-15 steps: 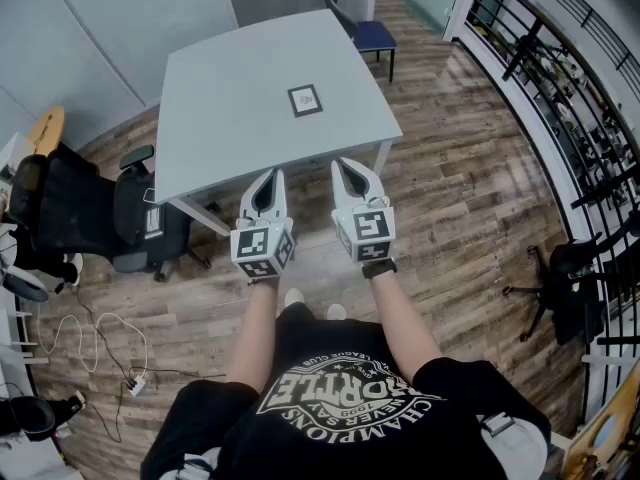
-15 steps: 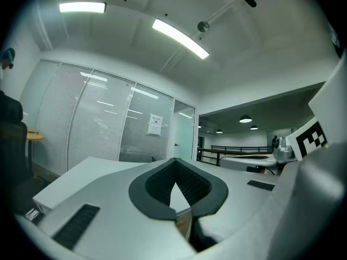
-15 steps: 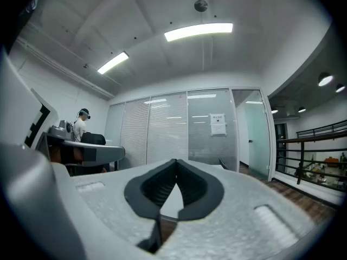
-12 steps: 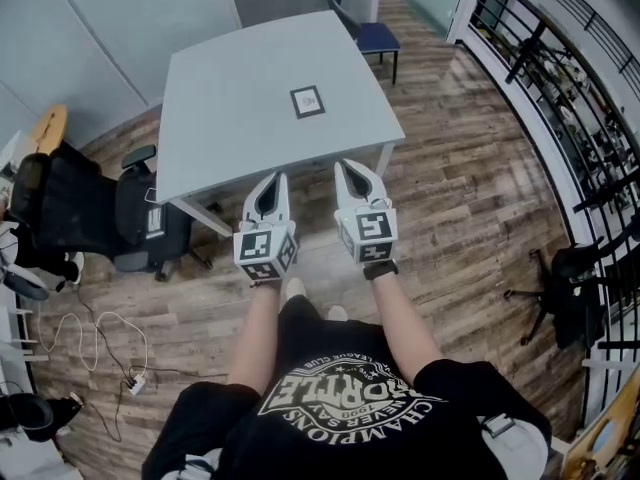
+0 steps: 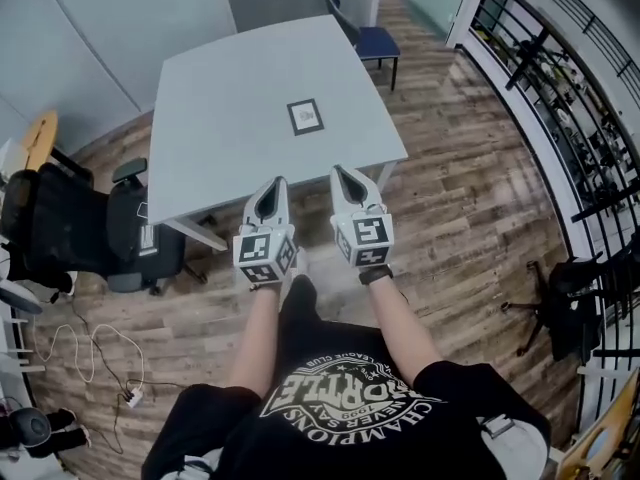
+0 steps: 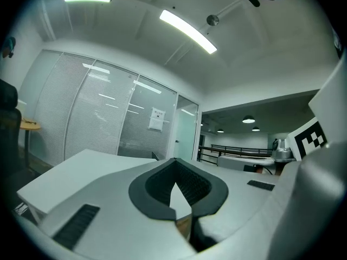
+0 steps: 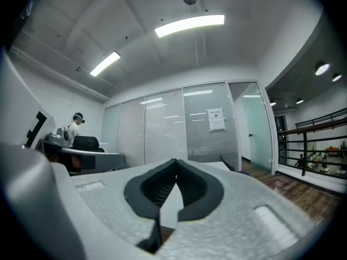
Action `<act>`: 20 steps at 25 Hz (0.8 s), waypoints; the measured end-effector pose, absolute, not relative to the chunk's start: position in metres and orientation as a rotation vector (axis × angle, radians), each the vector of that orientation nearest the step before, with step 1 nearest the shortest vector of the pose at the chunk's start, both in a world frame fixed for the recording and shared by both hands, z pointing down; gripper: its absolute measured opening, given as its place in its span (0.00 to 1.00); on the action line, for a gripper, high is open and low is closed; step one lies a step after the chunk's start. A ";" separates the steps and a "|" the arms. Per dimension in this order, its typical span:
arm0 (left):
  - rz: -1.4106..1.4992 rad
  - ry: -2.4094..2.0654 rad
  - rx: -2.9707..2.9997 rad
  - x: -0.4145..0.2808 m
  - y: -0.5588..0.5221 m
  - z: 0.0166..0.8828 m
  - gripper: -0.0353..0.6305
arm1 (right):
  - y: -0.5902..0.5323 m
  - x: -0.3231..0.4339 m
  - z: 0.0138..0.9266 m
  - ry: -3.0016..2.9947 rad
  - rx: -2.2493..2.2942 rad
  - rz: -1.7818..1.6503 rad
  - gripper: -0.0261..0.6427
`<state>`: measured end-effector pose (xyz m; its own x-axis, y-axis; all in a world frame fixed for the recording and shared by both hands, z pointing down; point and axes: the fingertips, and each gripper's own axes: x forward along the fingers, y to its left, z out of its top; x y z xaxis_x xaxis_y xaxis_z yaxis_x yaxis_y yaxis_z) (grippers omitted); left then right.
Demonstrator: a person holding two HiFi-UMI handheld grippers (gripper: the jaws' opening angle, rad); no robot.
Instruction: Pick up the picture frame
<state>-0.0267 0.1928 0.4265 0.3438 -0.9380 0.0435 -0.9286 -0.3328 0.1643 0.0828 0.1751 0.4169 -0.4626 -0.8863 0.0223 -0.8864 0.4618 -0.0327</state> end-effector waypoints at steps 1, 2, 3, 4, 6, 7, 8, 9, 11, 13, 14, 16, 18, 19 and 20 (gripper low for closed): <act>-0.092 -1.704 2.444 -0.027 0.177 0.427 0.06 | 0.161 0.081 0.418 -2.678 1.629 0.058 0.04; -0.097 -1.697 2.447 -0.027 0.162 0.428 0.06 | 0.147 0.079 0.419 -2.671 1.631 0.052 0.04; -0.104 -1.689 2.449 -0.027 0.145 0.428 0.06 | 0.131 0.077 0.420 -2.664 1.632 0.046 0.04; -0.111 -1.681 2.453 -0.028 0.128 0.428 0.06 | 0.115 0.075 0.420 -2.658 1.633 0.039 0.04; -0.116 -1.666 2.465 -0.031 0.092 0.427 0.06 | 0.081 0.068 0.420 -2.647 1.636 0.026 0.04; -0.116 -1.659 2.470 -0.033 0.073 0.426 0.06 | 0.063 0.064 0.420 -2.639 1.637 0.022 0.04; -0.114 -1.652 2.471 -0.036 0.054 0.426 0.06 | 0.044 0.060 0.420 -2.628 1.638 0.021 0.04; -0.110 -1.648 2.469 -0.041 0.035 0.425 0.06 | 0.025 0.056 0.420 -2.619 1.638 0.026 0.04; -0.090 -1.647 2.466 -0.054 0.003 0.423 0.06 | -0.009 0.044 0.416 -2.612 1.646 0.045 0.04; -0.079 -1.646 2.464 -0.066 -0.025 0.421 0.06 | -0.038 0.035 0.412 -2.616 1.666 0.055 0.04; -0.081 -1.642 2.463 -0.071 -0.039 0.421 0.06 | -0.053 0.030 0.412 -2.612 1.673 0.056 0.04; -0.081 -1.631 2.457 -0.082 -0.067 0.427 0.06 | -0.081 0.017 0.418 -2.599 1.662 0.058 0.04; -0.065 -1.620 2.445 -0.095 -0.092 0.436 0.06 | -0.104 0.000 0.426 -2.598 1.616 0.066 0.04; -0.057 -1.611 2.440 -0.100 -0.104 0.440 0.06 | -0.115 -0.007 0.429 -2.600 1.600 0.067 0.04; -0.051 -1.602 2.437 -0.104 -0.115 0.443 0.06 | -0.125 -0.013 0.430 -2.599 1.594 0.066 0.04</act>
<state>-0.1039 -0.1152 0.4433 0.4039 -0.9100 0.0932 -0.9022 -0.3794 0.2051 -0.0134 -0.1249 0.4297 -0.4505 -0.8870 0.1013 -0.8910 0.4539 0.0114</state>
